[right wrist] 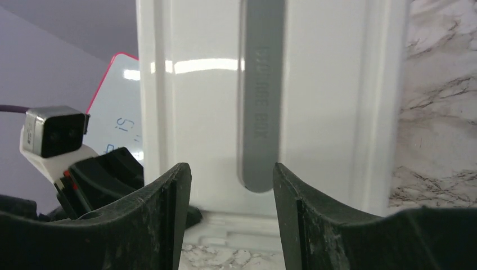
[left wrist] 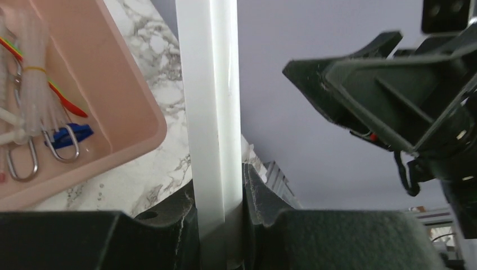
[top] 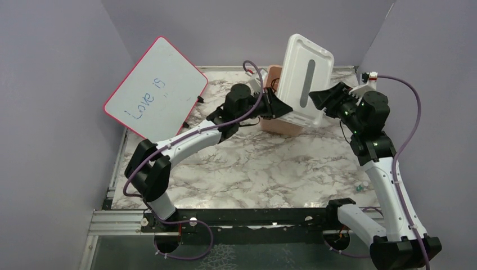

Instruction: Organize the chemistry lab equipment

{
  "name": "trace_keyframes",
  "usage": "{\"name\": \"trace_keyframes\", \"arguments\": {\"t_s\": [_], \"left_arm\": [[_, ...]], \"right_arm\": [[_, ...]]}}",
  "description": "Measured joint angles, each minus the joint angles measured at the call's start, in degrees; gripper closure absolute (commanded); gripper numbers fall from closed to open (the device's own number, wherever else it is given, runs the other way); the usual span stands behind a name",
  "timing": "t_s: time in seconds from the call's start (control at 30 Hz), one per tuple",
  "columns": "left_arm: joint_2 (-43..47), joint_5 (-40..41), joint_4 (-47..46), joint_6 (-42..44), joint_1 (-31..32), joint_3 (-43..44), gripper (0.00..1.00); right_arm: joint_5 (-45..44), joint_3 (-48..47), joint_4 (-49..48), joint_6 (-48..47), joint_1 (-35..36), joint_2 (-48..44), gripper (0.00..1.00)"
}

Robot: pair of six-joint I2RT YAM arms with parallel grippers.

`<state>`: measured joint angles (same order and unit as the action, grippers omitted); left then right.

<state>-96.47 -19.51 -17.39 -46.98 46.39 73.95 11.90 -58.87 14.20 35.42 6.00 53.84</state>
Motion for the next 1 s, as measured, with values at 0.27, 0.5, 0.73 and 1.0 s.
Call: {"name": "trace_keyframes", "arguments": {"t_s": [0.27, 0.5, 0.73, 1.0], "left_arm": [[3.65, -4.52, -0.87, -6.21, -9.57, -0.83, 1.00], [0.68, -10.10, -0.63, -9.88, -11.50, -0.09, 1.00], [-4.59, -13.35, -0.37, -12.20, -11.30, 1.22, 1.00], [-9.14, -14.36, -0.76, -13.25, -12.22, 4.07, 1.00]], "right_arm": [[-5.53, 2.05, 0.07, -1.99, 0.00, -2.84, 0.41], [-13.00, 5.66, 1.40, -2.49, 0.00, 1.07, 0.41], [-13.86, 7.50, 1.31, -2.73, 0.00, 5.62, 0.47], [-13.77, 8.28, 0.52, -4.92, 0.00, 11.50, 0.55]]}}
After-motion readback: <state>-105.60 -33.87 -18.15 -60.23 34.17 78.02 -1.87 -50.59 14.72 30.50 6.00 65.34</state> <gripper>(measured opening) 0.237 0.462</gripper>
